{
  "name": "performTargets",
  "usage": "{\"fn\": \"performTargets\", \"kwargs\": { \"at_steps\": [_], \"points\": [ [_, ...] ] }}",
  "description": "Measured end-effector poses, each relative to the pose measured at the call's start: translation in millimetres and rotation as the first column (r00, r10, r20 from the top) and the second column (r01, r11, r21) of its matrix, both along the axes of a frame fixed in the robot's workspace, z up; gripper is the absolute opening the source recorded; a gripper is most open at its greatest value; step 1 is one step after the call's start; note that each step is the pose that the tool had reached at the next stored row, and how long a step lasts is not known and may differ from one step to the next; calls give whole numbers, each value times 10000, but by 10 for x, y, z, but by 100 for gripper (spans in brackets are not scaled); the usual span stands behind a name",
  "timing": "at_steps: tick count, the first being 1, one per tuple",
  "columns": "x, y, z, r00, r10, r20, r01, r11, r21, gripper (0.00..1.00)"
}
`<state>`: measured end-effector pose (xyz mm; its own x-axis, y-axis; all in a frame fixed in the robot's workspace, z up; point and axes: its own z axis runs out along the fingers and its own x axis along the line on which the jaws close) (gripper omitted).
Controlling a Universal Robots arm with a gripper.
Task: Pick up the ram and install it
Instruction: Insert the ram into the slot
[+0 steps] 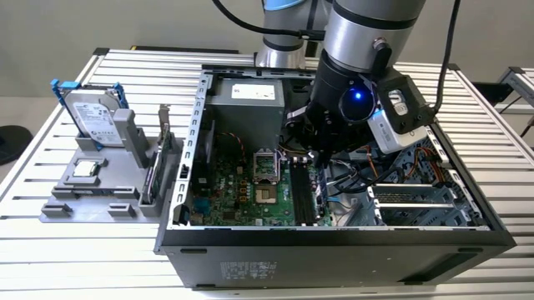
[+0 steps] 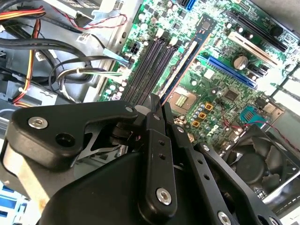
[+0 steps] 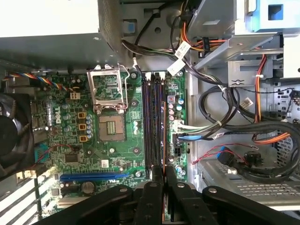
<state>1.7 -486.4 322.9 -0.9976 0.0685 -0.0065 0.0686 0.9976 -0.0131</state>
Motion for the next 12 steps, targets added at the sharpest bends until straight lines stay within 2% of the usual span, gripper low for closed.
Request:
{"fn": "performTargets", "kwargs": {
  "at_steps": [2,7,12],
  "points": [
    [1,0,-3,10000,0,1,0,10000,2,0],
    [2,1,-78,10000,-1,0,1,10000,1,0],
    [15,1,-125,10000,1,0,-1,10000,1,0]
  ]
}}
